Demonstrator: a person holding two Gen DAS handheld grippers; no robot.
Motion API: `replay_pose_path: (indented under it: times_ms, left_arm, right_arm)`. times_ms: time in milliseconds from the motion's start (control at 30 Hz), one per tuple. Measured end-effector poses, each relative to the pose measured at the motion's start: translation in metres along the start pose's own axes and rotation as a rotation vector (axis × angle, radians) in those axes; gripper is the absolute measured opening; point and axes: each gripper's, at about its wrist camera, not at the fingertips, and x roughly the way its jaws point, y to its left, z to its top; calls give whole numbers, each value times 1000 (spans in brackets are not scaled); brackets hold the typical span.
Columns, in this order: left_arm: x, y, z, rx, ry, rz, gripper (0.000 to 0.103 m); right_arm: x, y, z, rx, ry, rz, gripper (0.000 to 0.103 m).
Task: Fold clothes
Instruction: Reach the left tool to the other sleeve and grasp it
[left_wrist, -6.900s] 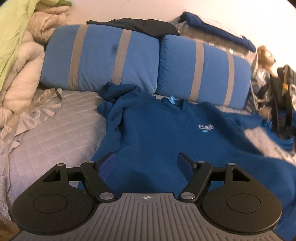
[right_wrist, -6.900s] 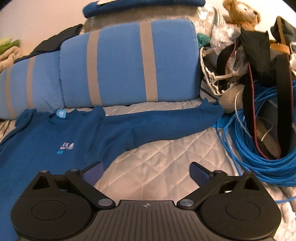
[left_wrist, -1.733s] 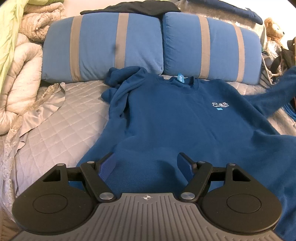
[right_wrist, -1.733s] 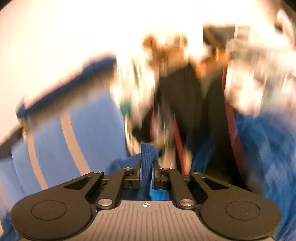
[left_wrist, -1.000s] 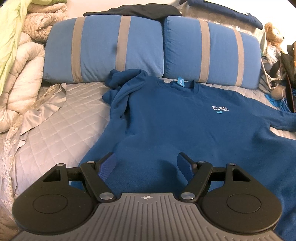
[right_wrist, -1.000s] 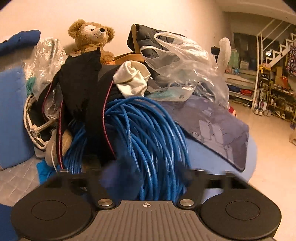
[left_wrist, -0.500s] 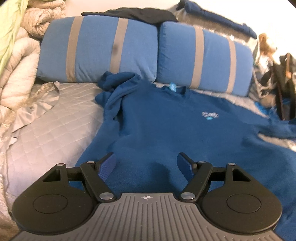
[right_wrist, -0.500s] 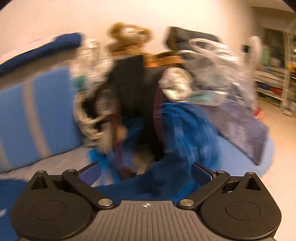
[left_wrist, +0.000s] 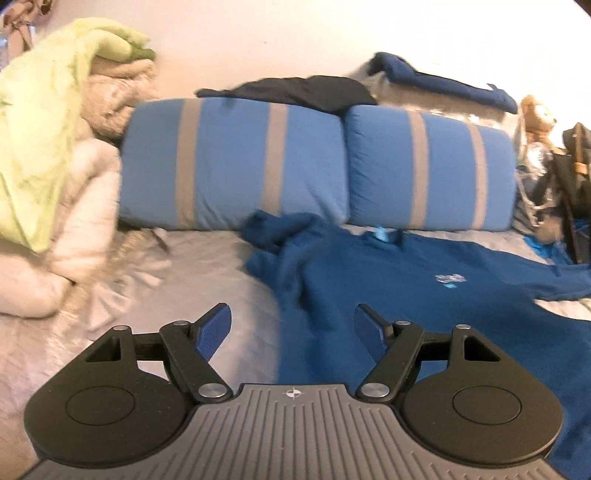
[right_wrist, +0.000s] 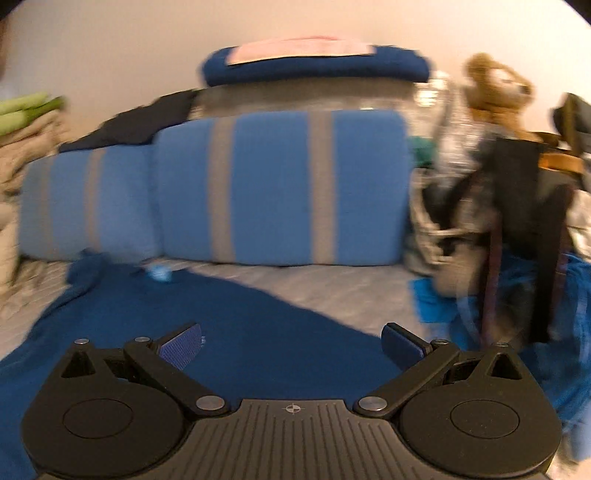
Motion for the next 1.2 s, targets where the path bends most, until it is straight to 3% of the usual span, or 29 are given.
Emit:
replay_pose_path:
  times_ms: [167,333,467,700,867,1067,1133,1167,1200]
  left_arm:
    - [20,18,6,-23,1,-1,73]
    - [51,27,9,-25,27,-72,73]
    - [88,11,11,37,49,-73,73]
    - [151,-8,12,168,89,-71,73]
    - [195,-17,12,281,106,-47,71]
    - [242,-26,16,350,155,-31,50]
    - [254,-28,16,367,171,-15,36]
    - [258,-28,15,369,176,-11,20]
    - [260,-29,15,363,173,-4,12]
  right_arm:
    - [10,57,-2,-53,26,152,103]
    - [30,109,-30,-96,57,296,103]
    - [50,148,-59,-174,112,433,103]
    - [62,191,-99,-280,176,537,103]
    - [61,192,-104,-286,167,541,102]
    - [67,187,-106,-259,175,565,102]
    - [72,183,-105,-227,189,575,102]
    - [74,182,-104,-211,197,579,102]
    - [76,181,-104,-202,200,582,102]
